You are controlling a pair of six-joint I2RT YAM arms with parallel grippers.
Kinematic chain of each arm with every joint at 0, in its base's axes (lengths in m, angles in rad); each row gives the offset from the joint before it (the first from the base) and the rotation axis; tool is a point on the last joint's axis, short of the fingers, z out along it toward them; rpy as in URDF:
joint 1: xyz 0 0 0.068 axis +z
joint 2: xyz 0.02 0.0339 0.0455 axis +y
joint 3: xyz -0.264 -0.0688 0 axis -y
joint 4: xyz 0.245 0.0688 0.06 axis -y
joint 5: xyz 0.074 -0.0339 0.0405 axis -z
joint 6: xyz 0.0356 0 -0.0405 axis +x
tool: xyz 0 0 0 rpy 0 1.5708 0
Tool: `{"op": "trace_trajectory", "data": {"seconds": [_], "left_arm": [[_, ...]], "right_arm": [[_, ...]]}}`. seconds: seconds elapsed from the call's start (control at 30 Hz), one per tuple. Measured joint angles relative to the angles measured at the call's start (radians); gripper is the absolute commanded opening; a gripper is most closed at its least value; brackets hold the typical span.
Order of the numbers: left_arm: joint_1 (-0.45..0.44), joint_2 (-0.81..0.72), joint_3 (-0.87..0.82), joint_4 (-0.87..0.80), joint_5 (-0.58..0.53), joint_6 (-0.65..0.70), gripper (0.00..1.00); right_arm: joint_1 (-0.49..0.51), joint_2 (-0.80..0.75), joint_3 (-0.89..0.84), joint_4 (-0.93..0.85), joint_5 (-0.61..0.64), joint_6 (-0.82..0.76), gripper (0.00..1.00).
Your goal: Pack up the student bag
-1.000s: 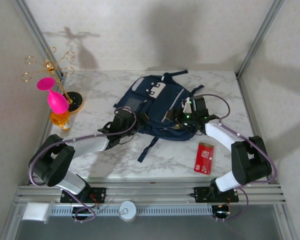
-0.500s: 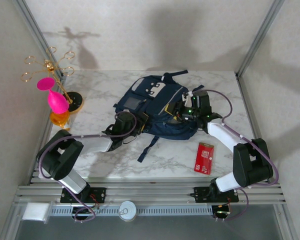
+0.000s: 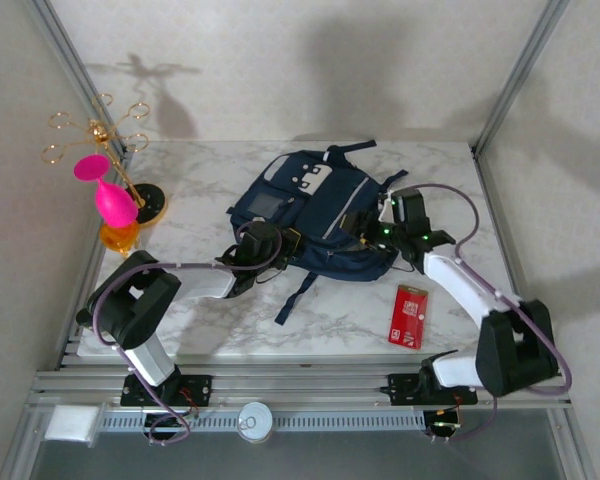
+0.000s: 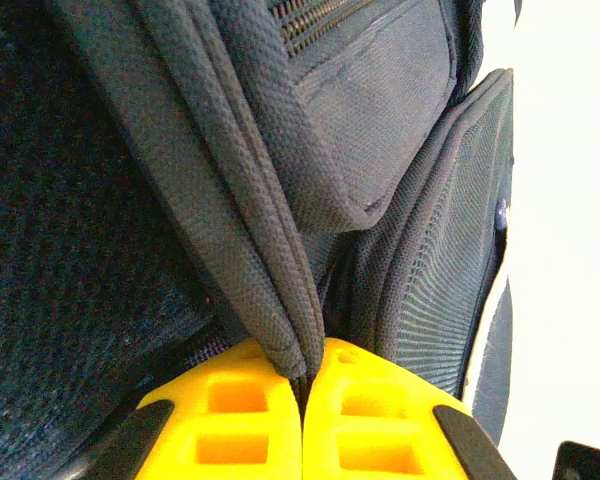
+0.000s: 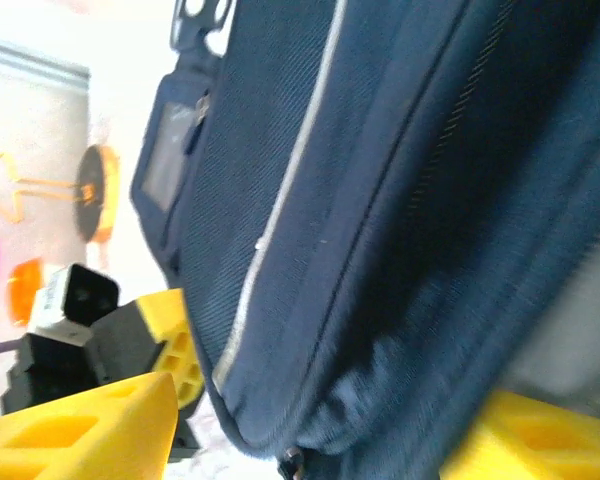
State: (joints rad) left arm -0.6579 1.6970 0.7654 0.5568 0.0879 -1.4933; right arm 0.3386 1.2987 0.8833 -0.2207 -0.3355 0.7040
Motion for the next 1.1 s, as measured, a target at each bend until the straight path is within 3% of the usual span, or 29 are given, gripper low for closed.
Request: {"op": "trace_trajectory", "data": {"seconds": [0.1,0.23,0.37,0.5,0.63,1.1], "left_arm": [[-0.001,0.000,0.002,0.000,-0.002,-0.001,0.00],[-0.002,0.000,0.008,0.000,-0.002,-0.009,0.00],[-0.005,0.000,0.015,-0.001,-0.003,-0.016,0.00],[-0.008,0.000,0.029,-0.018,-0.008,-0.015,0.00],[-0.008,0.000,0.032,-0.024,-0.010,-0.014,0.00],[-0.008,0.002,0.044,-0.027,-0.016,-0.010,0.00]], "right_arm": [[0.028,-0.097,0.013,-0.127,0.174,-0.029,0.70],[0.183,-0.139,0.041,-0.264,0.394,-0.027,0.63],[0.347,-0.109,0.040,-0.309,0.489,0.010,0.52],[0.447,0.001,0.042,-0.271,0.522,0.031,0.47],[0.472,0.111,0.047,-0.206,0.540,0.032,0.44],[0.476,0.227,0.024,0.002,0.711,0.051,0.30]]}}
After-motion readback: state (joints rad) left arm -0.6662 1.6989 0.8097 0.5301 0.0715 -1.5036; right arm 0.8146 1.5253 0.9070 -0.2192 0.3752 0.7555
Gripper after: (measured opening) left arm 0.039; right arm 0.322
